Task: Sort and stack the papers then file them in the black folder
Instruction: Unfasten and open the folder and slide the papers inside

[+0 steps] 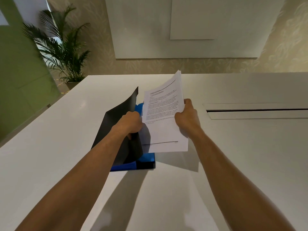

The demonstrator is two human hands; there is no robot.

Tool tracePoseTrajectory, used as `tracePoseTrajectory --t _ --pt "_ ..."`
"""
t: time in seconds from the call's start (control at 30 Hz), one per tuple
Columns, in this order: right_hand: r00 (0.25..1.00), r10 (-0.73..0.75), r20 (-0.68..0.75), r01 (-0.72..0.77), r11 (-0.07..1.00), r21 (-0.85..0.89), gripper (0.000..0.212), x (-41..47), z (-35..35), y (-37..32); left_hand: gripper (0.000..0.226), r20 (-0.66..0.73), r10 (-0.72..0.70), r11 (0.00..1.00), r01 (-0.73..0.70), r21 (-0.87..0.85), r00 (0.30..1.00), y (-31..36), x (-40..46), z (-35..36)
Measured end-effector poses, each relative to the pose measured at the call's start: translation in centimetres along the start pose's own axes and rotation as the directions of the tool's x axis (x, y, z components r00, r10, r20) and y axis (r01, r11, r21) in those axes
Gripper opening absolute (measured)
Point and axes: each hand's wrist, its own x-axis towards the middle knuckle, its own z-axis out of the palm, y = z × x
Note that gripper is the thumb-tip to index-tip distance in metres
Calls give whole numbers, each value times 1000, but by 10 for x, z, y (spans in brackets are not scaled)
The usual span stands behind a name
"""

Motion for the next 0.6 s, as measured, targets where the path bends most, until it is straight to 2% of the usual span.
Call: tracePoseTrajectory --t 0.17,0.3,0.5,0.6 --pt "994 23 106 -17 998 -58 32 -6 17 -1 28 -15 36 999 -36 -2 999 19 0 -2" --pt "988 76 135 -68 996 -61 31 -4 14 -2 30 -64 20 999 -22 -30 998 25 -1 -1" --pt "970 56 238 -15 985 -173 21 5 -10 -7 32 -71 34 999 -33 11 997 31 -2 -2" --pt "956 87 279 -36 982 -184 32 10 3 -5 29 -45 50 998 -49 35 998 44 -4 1"
